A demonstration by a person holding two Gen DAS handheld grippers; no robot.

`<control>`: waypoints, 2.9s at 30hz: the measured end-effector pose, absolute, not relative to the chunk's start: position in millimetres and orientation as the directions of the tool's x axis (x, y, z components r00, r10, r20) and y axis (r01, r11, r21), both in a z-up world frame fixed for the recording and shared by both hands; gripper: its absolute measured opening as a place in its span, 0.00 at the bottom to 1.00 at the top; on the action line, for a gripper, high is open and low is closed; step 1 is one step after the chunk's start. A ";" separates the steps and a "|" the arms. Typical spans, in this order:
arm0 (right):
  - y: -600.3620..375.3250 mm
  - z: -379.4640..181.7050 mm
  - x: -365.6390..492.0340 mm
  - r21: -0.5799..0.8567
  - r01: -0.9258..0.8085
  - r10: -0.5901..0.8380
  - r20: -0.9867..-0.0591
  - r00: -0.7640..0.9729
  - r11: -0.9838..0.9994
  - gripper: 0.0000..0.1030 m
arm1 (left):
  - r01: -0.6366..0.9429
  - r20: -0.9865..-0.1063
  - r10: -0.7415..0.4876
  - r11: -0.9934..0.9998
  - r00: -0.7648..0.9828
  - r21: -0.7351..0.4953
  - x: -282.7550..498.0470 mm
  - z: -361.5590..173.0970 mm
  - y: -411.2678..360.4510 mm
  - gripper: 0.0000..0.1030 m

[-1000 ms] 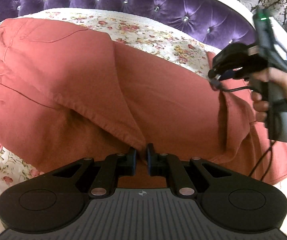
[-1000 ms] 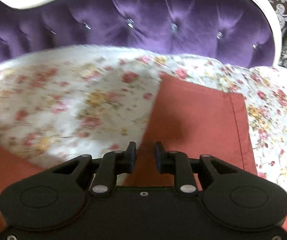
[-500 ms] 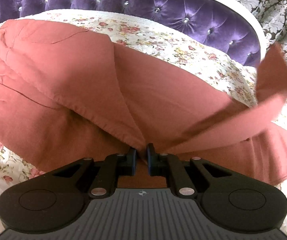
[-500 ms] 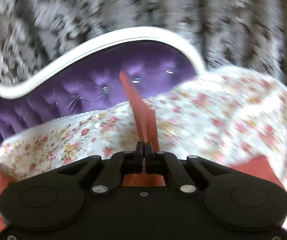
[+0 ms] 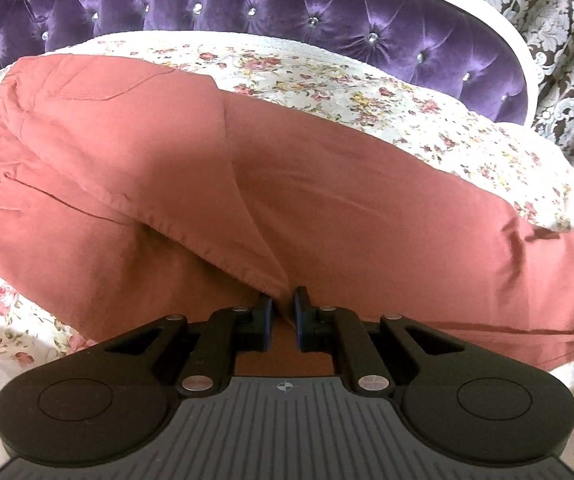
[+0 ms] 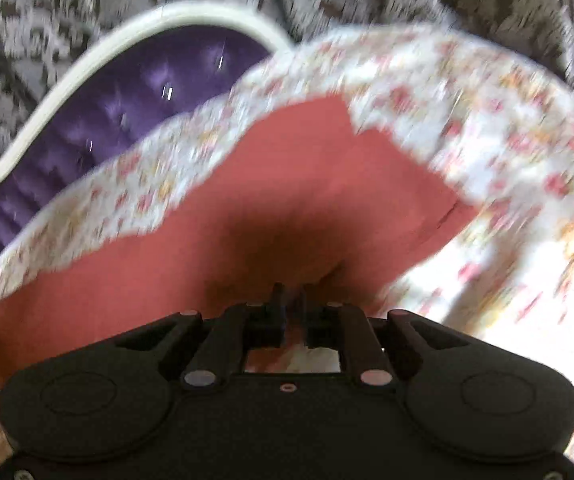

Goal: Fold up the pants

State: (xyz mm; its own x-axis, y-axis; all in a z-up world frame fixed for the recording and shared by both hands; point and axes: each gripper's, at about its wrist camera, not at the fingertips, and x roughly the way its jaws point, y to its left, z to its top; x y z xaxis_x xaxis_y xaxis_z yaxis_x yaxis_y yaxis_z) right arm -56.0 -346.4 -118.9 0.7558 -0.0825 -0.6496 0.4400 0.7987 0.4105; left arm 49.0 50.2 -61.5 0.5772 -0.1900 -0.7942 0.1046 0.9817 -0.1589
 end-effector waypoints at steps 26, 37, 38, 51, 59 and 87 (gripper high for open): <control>-389.5 -121.6 -41.8 0.275 0.420 -0.189 -0.598 0.779 0.865 0.14 | 0.076 -0.778 -0.190 0.981 0.599 -0.181 46.2 -52.0 51.0 0.09; -399.8 -133.7 -43.3 0.077 0.528 -0.326 -0.707 0.627 0.846 0.13 | 0.118 -0.800 -0.197 0.980 0.567 -0.157 28.7 -59.9 31.9 0.10; -399.8 -141.9 -41.2 0.067 0.518 -0.310 -0.733 0.606 0.853 0.13 | 0.116 -0.802 -0.199 0.980 0.564 -0.162 28.4 -63.1 33.0 0.10; -394.9 -104.9 -13.5 0.188 0.450 -0.245 -0.629 0.737 0.873 0.25 | 0.137 -0.812 -0.221 0.975 0.541 -0.174 22.3 -64.0 33.3 0.10; -352.1 -133.2 45.7 0.204 0.321 -0.076 -0.728 0.682 0.925 0.25 | 0.161 -0.797 -0.236 0.971 0.556 -0.176 13.5 -48.8 39.1 0.10; 72.4 -64.1 101.7 -0.071 -0.680 0.562 -0.505 0.656 0.730 0.33 | -0.262 -0.818 0.070 0.960 0.571 -0.102 147.8 -61.1 325.0 0.09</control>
State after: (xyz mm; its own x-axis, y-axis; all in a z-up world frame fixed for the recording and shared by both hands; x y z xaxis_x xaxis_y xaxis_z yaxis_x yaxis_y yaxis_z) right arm 101.7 72.4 -64.1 0.6557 0.5616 -0.5046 -0.6798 0.7300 -0.0709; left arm 147.8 325.0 -61.1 0.5712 0.0695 -0.8179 -0.2622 0.9597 -0.1015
